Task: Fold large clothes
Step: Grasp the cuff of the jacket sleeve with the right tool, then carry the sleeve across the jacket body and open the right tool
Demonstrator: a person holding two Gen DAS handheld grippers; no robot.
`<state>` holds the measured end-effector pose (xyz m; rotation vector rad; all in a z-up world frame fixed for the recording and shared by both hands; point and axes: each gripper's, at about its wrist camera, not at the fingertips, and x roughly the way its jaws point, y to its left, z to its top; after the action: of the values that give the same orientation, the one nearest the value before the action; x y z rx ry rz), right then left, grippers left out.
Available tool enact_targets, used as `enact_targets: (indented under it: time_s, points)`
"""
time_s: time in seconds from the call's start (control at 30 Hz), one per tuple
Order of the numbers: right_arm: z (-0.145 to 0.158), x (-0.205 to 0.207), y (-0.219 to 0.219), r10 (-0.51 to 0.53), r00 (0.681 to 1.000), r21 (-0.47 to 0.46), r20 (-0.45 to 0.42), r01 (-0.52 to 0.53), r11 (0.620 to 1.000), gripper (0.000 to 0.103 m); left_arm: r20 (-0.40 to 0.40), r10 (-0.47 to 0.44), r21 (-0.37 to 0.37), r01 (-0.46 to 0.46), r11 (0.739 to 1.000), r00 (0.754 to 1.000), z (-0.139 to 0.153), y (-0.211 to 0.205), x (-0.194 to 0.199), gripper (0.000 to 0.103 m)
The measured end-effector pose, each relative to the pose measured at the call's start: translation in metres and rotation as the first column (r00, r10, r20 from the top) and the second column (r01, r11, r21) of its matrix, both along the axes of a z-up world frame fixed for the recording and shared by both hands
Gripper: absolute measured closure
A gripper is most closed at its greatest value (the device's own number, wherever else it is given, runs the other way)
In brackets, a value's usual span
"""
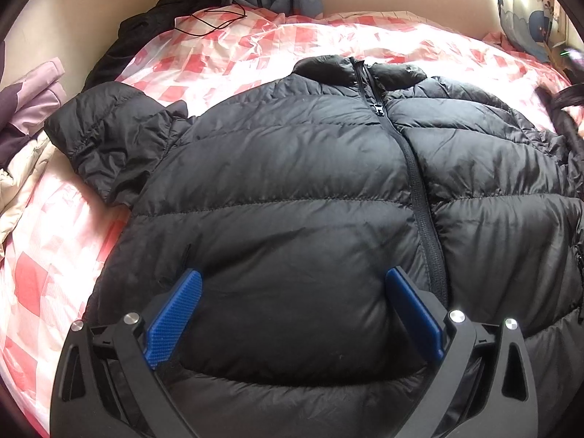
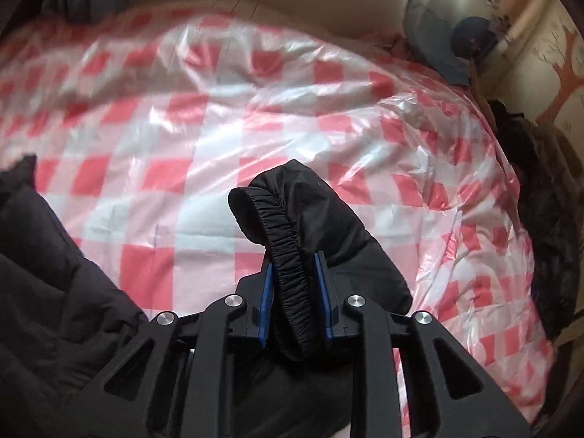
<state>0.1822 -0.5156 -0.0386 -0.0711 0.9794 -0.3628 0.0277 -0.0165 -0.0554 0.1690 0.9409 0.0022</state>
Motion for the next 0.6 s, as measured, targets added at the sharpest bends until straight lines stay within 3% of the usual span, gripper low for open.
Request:
enact_targets:
  time_s: [0.1,0.2,0.23,0.3,0.33,0.4,0.53,0.6]
  points:
    - [0.056,-0.087,-0.044,0.020,0.970,0.191,0.243,-0.068,0.979,0.083,-0.003,0.004,-0.010,-0.004,1.000,1.000,0.000,0.000,0.001,0.006]
    - [0.087,-0.159,-0.077,0.046,0.931,0.261,0.363,-0.148,0.954,0.080,-0.015,0.007,-0.037,-0.008,0.999,1.000,0.000,0.000,0.001,0.006]
    - [0.092,-0.189,-0.094,0.049,0.920,0.294,0.388,-0.174,0.940,0.073,-0.022,0.008,-0.050,-0.009,0.999,1.000,-0.001,0.001,0.002,0.006]
    - [0.081,-0.233,-0.134,-0.021,0.942,0.411,0.335,-0.126,0.903,0.006,-0.030,0.009,-0.063,-0.011,0.998,1.000,-0.001,0.001,0.002,0.006]
    - [0.072,-0.253,-0.148,-0.072,0.950,0.465,0.304,-0.082,0.881,0.006,-0.036,0.009,-0.073,-0.011,0.997,0.999,-0.001,0.001,0.003,0.006]
    - [0.050,-0.300,-0.184,-0.200,0.946,0.600,0.255,0.007,0.800,0.006,-0.043,0.011,-0.091,-0.015,0.996,0.999,-0.001,0.002,0.003,0.006]
    - [0.020,-0.342,-0.215,-0.324,0.920,0.815,0.222,0.007,0.580,0.006,-0.057,0.017,-0.125,-0.024,0.992,0.998,-0.001,0.007,0.004,0.006]
    - [0.003,-0.352,-0.211,-0.373,0.900,0.907,0.226,-0.055,0.417,0.006,-0.056,0.019,-0.136,-0.027,0.990,0.998,0.000,0.008,0.004,0.006]
